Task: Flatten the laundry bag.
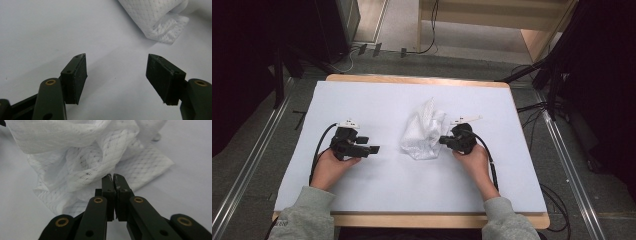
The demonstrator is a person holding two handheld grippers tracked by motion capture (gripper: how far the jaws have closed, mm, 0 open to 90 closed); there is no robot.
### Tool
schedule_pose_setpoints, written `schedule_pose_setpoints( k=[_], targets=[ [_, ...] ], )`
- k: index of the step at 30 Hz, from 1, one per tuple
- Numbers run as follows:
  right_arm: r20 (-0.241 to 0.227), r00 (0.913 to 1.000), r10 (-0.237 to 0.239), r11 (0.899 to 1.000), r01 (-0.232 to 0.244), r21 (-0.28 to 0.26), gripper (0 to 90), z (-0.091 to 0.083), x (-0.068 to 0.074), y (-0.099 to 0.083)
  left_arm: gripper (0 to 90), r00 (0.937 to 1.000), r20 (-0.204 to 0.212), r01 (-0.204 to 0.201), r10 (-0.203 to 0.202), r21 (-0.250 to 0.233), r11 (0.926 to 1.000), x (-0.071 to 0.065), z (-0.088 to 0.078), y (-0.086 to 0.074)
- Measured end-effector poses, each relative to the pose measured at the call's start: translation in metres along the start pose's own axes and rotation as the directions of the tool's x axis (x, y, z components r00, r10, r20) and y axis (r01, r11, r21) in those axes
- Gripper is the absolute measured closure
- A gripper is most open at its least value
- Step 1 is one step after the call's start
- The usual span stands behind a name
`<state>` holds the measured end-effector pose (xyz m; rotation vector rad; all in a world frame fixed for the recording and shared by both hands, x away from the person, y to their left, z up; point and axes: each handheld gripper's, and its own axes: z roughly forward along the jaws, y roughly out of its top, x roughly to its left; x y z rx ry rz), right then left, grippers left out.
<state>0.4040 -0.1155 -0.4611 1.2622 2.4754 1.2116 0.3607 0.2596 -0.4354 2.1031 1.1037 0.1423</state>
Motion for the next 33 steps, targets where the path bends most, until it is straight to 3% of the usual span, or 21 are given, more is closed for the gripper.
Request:
schedule_pose_setpoints(
  k=[11, 27, 33],
  targets=[
    [-0.04, 0.9981, -0.047, 0.998, 0.046, -0.041, 89.3, 0.006, 0.022, 0.018, 34.0, 0.9997, -0.013, 0.02, -0.02, -0.011, 0.9997, 0.003, -0.008, -0.008],
    [-0.104, 0.9882, -0.112, 0.994, 0.111, -0.017, 90.0, 0.031, 0.054, 0.038, 34.0, 0.9976, -0.038, 0.056, -0.057, -0.03, 0.998, 0.006, -0.021, -0.02],
    [-0.118, 0.985, -0.126, 0.992, 0.123, -0.032, 88.3, 0.028, 0.058, 0.045, 34.0, 0.9971, -0.041, 0.063, -0.065, -0.031, 0.9975, 0.008, -0.023, -0.023]
  ],
)
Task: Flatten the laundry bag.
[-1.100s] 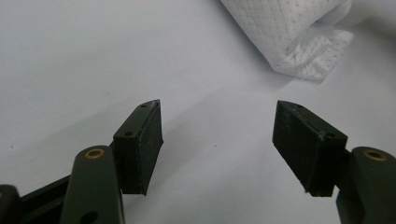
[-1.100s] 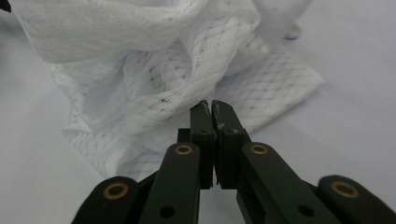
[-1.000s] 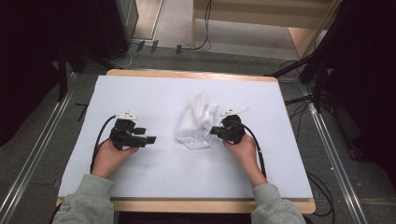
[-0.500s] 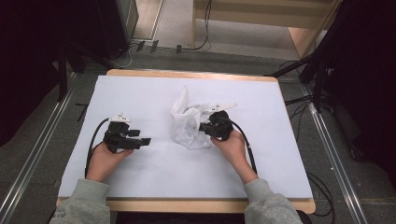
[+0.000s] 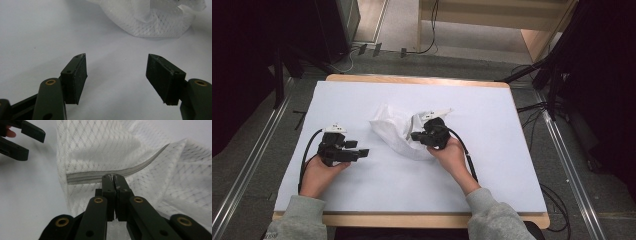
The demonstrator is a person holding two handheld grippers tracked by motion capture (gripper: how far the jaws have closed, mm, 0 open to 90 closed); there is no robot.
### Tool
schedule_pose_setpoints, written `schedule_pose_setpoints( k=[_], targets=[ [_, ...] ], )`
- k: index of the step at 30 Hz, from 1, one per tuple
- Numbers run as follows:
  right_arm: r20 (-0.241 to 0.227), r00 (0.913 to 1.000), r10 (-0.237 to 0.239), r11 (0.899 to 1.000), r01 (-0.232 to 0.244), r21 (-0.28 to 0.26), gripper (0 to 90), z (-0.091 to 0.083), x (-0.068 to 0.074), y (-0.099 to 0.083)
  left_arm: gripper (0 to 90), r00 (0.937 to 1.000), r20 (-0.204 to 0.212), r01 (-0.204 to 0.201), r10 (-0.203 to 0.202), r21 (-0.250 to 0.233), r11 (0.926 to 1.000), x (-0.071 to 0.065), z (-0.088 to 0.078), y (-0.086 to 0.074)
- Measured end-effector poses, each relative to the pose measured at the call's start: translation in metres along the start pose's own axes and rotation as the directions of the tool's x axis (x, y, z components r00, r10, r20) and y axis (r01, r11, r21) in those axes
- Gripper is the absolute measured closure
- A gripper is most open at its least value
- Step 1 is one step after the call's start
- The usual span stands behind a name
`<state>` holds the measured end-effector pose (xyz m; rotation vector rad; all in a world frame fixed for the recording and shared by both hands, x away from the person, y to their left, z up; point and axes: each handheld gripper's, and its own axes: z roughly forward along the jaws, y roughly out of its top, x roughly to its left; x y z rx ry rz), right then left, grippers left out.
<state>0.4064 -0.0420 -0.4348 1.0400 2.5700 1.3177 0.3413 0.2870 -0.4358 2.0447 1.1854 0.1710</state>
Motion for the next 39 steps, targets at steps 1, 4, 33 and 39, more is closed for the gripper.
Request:
schedule_pose_setpoints(
  k=[1, 4, 33, 39],
  targets=[
    [0.007, 1.0, 0.003, 1.0, -0.003, -0.006, 86.9, -0.005, -0.001, 0.002, 34.0, 1.0, -0.001, 0.002, -0.002, -0.001, 1.0, 0.0, 0.0, 0.0],
    [0.034, 0.9993, 0.011, 0.999, -0.01, -0.035, 81.8, -0.02, -0.012, 0.007, 34.0, 1.0, 0.0, 0.001, -0.001, 0.001, 1.0, 0.0, 0.0, 0.0],
    [0.135, 0.9755, 0.174, 0.985, -0.174, -0.009, 84.7, -0.028, -0.094, 0.009, 34.1, 0.9996, -0.016, 0.024, -0.024, -0.015, 0.9996, 0.002, -0.009, -0.006],
    [0.079, 0.9919, 0.1, 0.995, -0.097, -0.04, 88.6, -0.046, -0.065, 0.02, 34.2, 0.9994, -0.017, 0.03, -0.03, -0.029, 0.9991, 0.003, -0.012, -0.006]
  ],
)
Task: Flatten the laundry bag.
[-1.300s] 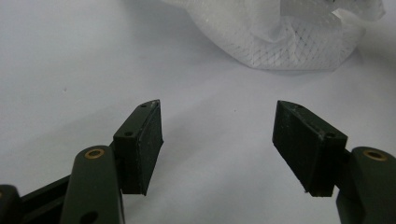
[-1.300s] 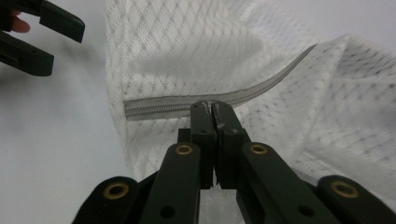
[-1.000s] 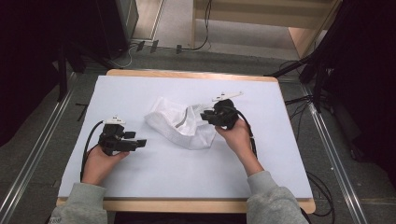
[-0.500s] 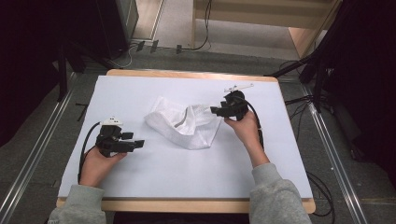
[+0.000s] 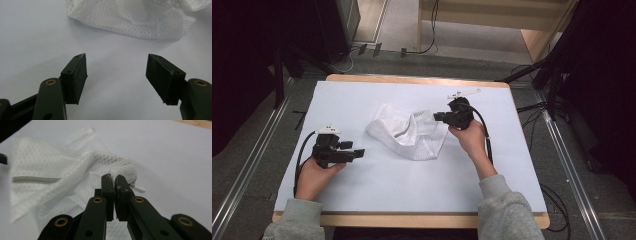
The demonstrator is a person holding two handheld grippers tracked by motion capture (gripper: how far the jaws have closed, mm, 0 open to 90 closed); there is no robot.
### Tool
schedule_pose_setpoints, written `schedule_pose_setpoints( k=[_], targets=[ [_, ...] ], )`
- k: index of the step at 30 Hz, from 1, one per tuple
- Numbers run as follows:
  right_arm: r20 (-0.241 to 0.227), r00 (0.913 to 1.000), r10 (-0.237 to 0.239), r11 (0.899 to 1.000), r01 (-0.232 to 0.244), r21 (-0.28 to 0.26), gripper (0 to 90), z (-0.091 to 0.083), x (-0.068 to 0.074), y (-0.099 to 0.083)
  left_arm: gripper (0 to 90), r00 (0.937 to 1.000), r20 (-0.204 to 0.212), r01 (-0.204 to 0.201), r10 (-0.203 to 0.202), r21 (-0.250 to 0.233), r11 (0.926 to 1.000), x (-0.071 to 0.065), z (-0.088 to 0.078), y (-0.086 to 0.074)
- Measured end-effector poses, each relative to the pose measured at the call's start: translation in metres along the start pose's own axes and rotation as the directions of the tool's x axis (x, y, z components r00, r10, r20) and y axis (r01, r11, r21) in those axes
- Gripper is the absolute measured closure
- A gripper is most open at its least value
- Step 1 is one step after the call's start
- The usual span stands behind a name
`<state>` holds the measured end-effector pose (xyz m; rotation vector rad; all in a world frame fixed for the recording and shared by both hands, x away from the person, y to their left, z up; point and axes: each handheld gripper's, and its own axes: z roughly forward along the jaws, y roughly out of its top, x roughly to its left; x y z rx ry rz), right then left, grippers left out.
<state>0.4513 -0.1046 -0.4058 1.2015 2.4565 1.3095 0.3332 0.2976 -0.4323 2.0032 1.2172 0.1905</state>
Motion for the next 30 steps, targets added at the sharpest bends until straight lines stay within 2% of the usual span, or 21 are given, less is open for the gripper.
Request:
schedule_pose_setpoints(
  k=[7, 9, 13, 14, 15, 16, 20, 26, 30],
  targets=[
    [-0.039, 0.9973, -0.062, 0.998, 0.061, -0.029, 88.5, -0.025, 0.028, -0.001, 34.7, 0.9994, 0.002, 0.034, -0.033, -0.029, 0.999, 0.007, -0.008, 0.0],
    [-0.051, 0.9962, -0.07, 0.997, 0.069, -0.031, 88.5, -0.032, 0.034, -0.006, 34.8, 0.999, 0.003, 0.045, -0.045, -0.036, 0.9984, 0.007, -0.008, 0.001],
    [-0.069, 0.995, -0.073, 0.997, 0.07, -0.034, 88.5, -0.046, 0.044, -0.023, 35.2, 0.9992, 0.008, 0.039, -0.039, -0.036, 0.9986, 0.006, -0.008, 0.003],
    [-0.069, 0.995, -0.073, 0.997, 0.07, -0.034, 88.5, -0.046, 0.044, -0.023, 35.2, 0.9992, 0.009, 0.038, -0.038, -0.031, 0.9988, 0.006, -0.007, 0.003],
    [-0.068, 0.9947, -0.077, 0.997, 0.076, -0.023, 88.5, -0.05, 0.048, -0.032, 35.5, 0.9994, 0.014, 0.033, -0.032, -0.029, 0.999, 0.004, -0.006, 0.005],
    [-0.068, 0.9947, -0.077, 0.997, 0.076, -0.023, 88.5, -0.05, 0.048, -0.032, 35.7, 0.9994, 0.014, 0.033, -0.032, -0.029, 0.999, 0.004, -0.006, 0.005],
    [-0.072, 0.9932, -0.092, 0.996, 0.092, -0.001, 88.5, -0.055, 0.058, -0.05, 35.9, 0.9994, 0.022, 0.026, -0.025, -0.02, 0.9995, 0.002, -0.002, 0.008],
    [-0.073, 0.9912, -0.11, 0.993, 0.112, 0.022, 88.5, -0.053, 0.069, -0.068, 36.0, 0.9993, 0.037, 0.003, -0.003, -0.012, 0.9999, -0.003, 0.005, 0.014],
    [-0.077, 0.9917, -0.102, 0.994, 0.106, 0.039, 88.4, -0.052, 0.073, -0.078, 36.0, 0.9988, 0.048, -0.007, 0.007, -0.001, 1.0, -0.006, 0.01, 0.017]
  ],
)
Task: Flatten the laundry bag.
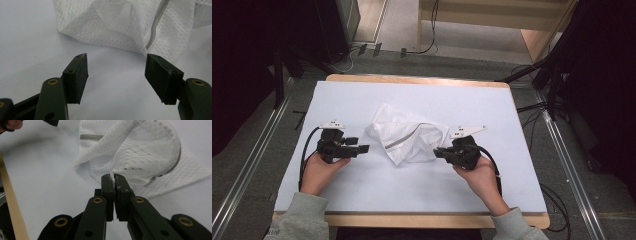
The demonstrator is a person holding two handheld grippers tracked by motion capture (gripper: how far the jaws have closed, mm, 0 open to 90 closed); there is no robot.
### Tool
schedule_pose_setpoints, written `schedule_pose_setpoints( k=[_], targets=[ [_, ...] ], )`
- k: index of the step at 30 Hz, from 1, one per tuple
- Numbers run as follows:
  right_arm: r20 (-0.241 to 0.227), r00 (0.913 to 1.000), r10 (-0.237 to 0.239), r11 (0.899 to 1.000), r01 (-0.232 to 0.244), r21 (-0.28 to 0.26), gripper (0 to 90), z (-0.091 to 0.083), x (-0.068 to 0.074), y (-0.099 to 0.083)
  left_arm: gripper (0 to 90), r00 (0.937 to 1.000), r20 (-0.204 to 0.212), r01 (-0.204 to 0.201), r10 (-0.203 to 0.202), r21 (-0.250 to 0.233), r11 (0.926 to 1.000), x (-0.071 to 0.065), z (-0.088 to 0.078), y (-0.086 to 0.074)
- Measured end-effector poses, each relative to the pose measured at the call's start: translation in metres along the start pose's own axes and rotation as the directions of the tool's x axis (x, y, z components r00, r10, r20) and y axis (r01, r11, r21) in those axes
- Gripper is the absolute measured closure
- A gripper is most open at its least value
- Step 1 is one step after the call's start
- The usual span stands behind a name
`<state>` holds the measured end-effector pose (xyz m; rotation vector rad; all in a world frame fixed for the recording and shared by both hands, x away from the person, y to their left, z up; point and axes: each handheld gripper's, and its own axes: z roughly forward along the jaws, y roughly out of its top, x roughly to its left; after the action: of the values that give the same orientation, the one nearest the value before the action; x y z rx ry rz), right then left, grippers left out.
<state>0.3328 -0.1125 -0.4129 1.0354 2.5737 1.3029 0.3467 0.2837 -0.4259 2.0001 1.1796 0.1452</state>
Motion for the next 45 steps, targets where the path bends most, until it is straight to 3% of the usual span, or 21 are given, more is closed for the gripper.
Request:
schedule_pose_setpoints(
  k=[6, 10, 18, 21, 25, 31, 35, 40, 42, 45],
  targets=[
    [-0.001, 1.0, 0.008, 1.0, -0.008, 0.029, 88.4, 0.002, 0.009, -0.019, 35.9, 0.9996, 0.018, -0.021, 0.021, 0.0, 0.9998, -0.002, 0.008, 0.006],
    [-0.006, 0.9999, 0.014, 0.996, -0.013, 0.092, 88.4, 0.008, 0.014, -0.032, 35.9, 0.9989, 0.033, -0.034, 0.034, 0.011, 0.9994, -0.004, 0.014, 0.01],
    [-0.01, 0.9999, 0.005, 0.992, -0.004, 0.127, 87.8, 0.014, 0.019, -0.037, 36.0, 0.9964, 0.067, -0.054, 0.052, 0.016, 0.9984, -0.011, 0.025, 0.016],
    [-0.003, 1.0, 0.008, 0.993, -0.008, 0.12, 82.2, 0.012, 0.019, -0.038, 36.1, 0.9953, 0.076, -0.063, 0.061, 0.021, 0.9978, -0.014, 0.028, 0.018],
    [0.004, 0.9998, 0.021, 0.998, -0.021, 0.051, 73.9, -0.003, 0.016, -0.038, 37.4, 0.9938, 0.093, -0.064, 0.06, 0.037, 0.9973, -0.019, 0.036, 0.02],
    [0.028, 0.9991, 0.031, 0.999, -0.03, -0.016, 71.8, -0.026, 0.014, -0.04, 39.1, 0.9933, 0.097, -0.069, 0.062, 0.071, 0.995, -0.024, 0.046, 0.021],
    [0.068, 0.996, 0.058, 0.997, -0.055, -0.048, 71.8, -0.034, 0.002, -0.043, 42.6, 0.995, 0.093, -0.045, 0.037, 0.084, 0.9954, -0.023, 0.05, 0.022],
    [0.11, 0.9908, 0.08, 0.996, -0.074, -0.055, 70.1, -0.026, -0.016, -0.04, 59.3, 0.9912, 0.129, 0.017, -0.032, 0.116, 0.9931, -0.02, 0.054, 0.021],
    [0.122, 0.9886, 0.088, 0.995, -0.08, -0.064, 68.8, -0.021, -0.024, -0.037, 67.4, 0.9854, 0.16, 0.038, -0.06, 0.136, 0.99, -0.019, 0.056, 0.021],
    [0.143, 0.984, 0.106, 0.993, -0.096, -0.073, 67.6, -0.011, -0.037, -0.033, 82.9, 0.9787, 0.193, 0.042, -0.069, 0.137, 0.9896, -0.019, 0.057, 0.021]
  ],
)
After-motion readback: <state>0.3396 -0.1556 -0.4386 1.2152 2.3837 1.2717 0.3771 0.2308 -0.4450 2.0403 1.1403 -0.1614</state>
